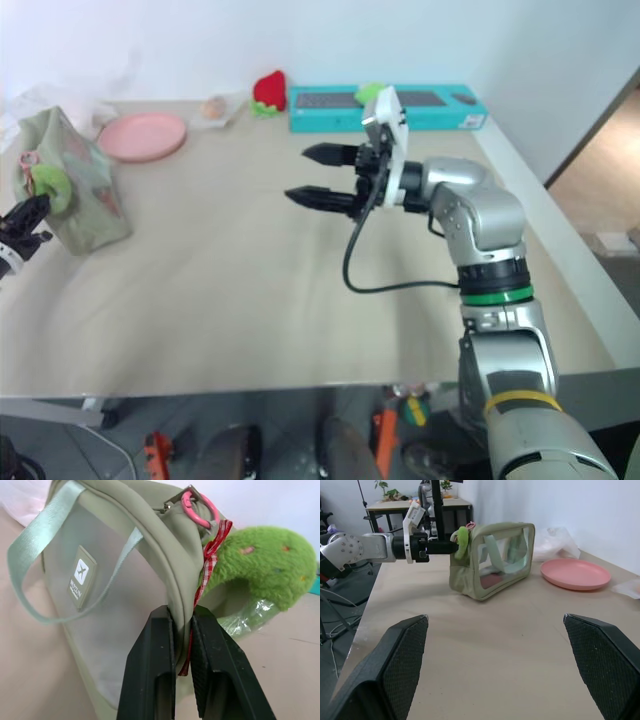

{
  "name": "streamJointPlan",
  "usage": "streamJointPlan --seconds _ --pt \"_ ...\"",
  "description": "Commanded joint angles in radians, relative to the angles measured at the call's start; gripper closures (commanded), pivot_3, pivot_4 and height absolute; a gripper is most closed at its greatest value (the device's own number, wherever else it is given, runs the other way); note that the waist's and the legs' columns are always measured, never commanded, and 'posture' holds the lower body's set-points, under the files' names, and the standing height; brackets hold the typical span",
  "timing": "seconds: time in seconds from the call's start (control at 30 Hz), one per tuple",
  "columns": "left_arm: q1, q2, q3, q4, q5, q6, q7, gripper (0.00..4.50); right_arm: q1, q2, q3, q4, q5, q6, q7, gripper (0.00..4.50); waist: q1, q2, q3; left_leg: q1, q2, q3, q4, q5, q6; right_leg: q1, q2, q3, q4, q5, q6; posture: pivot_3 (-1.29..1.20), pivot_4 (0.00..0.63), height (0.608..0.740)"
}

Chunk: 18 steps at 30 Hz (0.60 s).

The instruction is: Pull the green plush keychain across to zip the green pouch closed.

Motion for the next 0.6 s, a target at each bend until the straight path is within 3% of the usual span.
streamJointPlan --seconds 0.03,0.3,0.43,0.6 --pt "-0.043 -0.010 -0.021 -0.081 -0.028 -0.009 -0.052 4.08 -0.004 -0.019 -0.028 -0.037 0.006 -0.002 -0.008 0.00 0.001 0.000 0.000 0.000 0.000 0.000 0.000 0.000 0.000 0.000 0.000 0.000 0.000 0.000 0.000 0.00 0.150 0.740" --pt "-0.092 -0.022 -0.197 -0.308 -0.178 0.141 -0.261 4.08 -0.054 -0.087 -0.061 0.002 0.002 -0.025 0.009 0.00 0.006 0.000 0.000 -0.004 -0.004 -0.003 0.001 0.000 0.000 -0.001 -0.003 -0.003 0.000 -0.001 0.002 0.00 0.150 0.740" --pt "-0.097 -0.006 -0.223 -0.335 -0.200 0.175 -0.314 4.08 -0.071 -0.107 -0.064 0.025 0.000 -0.038 0.019 0.00 0.000 0.000 0.000 -0.004 -0.005 -0.003 0.001 -0.001 0.001 -0.001 -0.004 -0.002 -0.001 -0.001 0.003 0.00 0.150 0.740" --pt "-0.123 0.176 -0.327 -0.366 -0.260 0.277 -0.690 4.08 -0.122 -0.223 -0.092 0.102 -0.038 -0.088 0.070 0.00 -0.007 0.000 0.001 -0.004 -0.004 -0.003 0.001 -0.001 0.001 -0.001 -0.001 -0.003 0.000 -0.002 0.002 0.00 0.150 0.740"
